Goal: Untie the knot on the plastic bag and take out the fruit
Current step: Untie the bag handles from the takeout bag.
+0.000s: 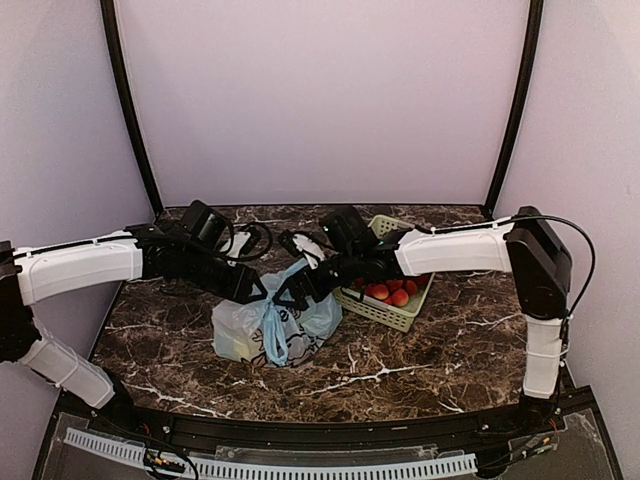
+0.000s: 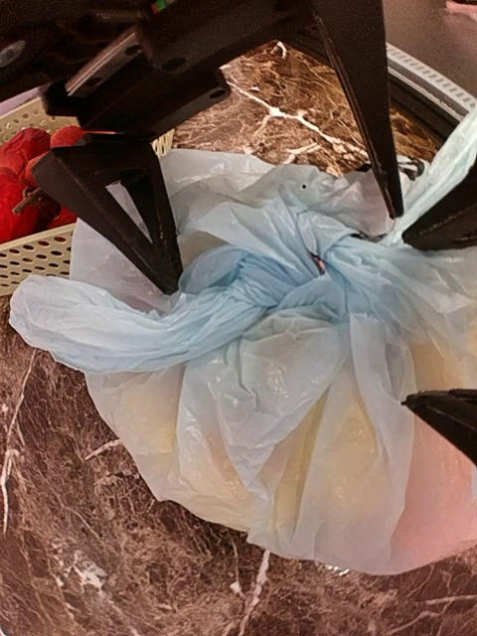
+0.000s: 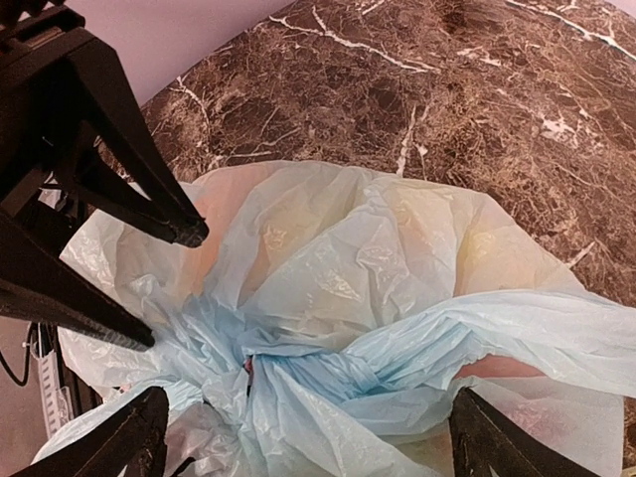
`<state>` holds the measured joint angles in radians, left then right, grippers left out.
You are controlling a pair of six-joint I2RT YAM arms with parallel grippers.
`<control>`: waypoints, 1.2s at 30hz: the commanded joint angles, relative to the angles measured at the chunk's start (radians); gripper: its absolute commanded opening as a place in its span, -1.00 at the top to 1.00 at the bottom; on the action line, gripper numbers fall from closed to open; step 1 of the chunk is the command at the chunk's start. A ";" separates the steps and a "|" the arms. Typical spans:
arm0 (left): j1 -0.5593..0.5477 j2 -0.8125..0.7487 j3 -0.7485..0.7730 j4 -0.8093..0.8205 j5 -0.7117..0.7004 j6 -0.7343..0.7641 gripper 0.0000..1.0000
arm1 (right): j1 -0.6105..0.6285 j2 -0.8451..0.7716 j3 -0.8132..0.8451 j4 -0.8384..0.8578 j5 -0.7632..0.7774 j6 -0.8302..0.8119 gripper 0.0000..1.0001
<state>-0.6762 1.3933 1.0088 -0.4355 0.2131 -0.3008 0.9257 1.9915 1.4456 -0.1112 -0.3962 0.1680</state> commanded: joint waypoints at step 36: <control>0.006 0.006 -0.057 0.053 0.045 -0.026 0.96 | 0.025 -0.037 -0.050 0.150 0.045 0.102 1.00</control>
<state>-0.6758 1.4052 0.9745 -0.3824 0.2657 -0.3325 0.9474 2.0010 1.4170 -0.0193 -0.3698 0.2512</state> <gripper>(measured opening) 0.083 0.005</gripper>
